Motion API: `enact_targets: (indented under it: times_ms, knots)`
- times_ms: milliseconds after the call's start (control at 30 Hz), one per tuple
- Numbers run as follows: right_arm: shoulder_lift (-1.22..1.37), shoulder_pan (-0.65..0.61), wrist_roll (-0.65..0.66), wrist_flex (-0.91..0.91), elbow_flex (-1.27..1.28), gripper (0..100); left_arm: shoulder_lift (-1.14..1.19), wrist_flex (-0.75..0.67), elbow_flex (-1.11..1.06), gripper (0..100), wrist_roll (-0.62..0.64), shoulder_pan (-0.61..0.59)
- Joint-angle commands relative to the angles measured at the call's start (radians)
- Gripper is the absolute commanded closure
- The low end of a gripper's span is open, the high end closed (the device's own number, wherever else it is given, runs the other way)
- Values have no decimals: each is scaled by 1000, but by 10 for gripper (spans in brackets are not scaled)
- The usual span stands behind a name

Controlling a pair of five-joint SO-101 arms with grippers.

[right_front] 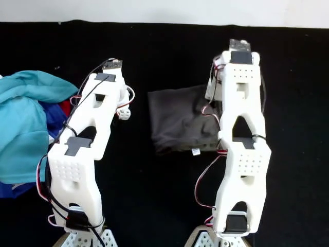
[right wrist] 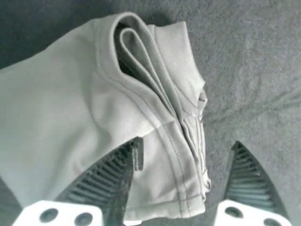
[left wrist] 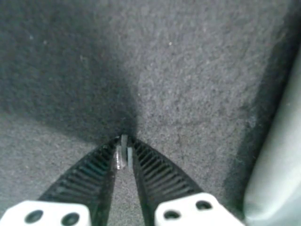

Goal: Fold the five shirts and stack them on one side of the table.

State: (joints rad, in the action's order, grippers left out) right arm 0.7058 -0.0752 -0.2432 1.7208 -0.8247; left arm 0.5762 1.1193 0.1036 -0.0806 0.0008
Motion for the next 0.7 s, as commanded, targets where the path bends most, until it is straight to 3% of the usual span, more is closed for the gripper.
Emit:
enact_targets:
  times_ms: [0, 300, 667]
  knots:
    - [4, -21, -25, 31, -68, 713, 5, -26, -4, 991, 2, -8]
    - [183, -114, -17, 28, -76, 710, 5, -26, -4, 991, 2, -10]
    - [341, 5, -23, -13, -79, 710, 5, -26, -4, 991, 2, -10]
